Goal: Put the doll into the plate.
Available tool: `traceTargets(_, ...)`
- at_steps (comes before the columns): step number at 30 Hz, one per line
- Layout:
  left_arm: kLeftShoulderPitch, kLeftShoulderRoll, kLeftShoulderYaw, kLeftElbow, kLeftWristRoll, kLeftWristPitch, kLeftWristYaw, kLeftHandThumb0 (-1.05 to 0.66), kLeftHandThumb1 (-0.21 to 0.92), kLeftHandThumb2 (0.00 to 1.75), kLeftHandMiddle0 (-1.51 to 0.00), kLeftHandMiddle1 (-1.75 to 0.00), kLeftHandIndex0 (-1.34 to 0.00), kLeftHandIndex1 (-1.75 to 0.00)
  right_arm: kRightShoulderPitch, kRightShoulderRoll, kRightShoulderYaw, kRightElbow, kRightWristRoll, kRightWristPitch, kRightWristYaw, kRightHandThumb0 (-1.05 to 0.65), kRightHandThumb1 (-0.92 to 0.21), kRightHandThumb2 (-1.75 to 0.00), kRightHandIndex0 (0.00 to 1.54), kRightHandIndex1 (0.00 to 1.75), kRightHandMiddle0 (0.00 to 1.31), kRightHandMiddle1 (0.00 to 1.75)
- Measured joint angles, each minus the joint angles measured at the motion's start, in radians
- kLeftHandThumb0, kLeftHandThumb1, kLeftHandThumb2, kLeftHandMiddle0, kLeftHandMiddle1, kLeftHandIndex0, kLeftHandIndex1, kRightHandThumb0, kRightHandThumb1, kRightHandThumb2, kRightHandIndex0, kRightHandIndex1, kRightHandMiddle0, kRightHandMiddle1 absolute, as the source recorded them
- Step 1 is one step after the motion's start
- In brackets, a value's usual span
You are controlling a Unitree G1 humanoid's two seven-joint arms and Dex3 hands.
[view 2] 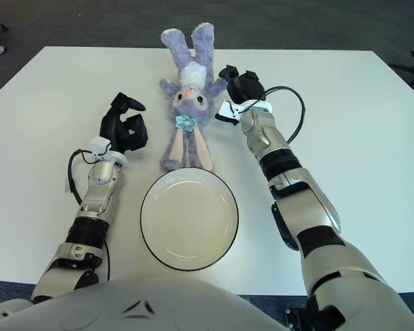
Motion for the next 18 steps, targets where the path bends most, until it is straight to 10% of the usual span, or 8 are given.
traceTargets(18,-0.008,0.018,-0.025,0.023,0.130,-0.233,0.050,-0.42,0.50,1.09,-1.09,-1.75,-0.47,-1.75,-0.120,0.053,0.053,0.278,-0.010,0.003,-0.115,-0.41,-0.19,-1.07,0.06,0.70,0.00,0.87)
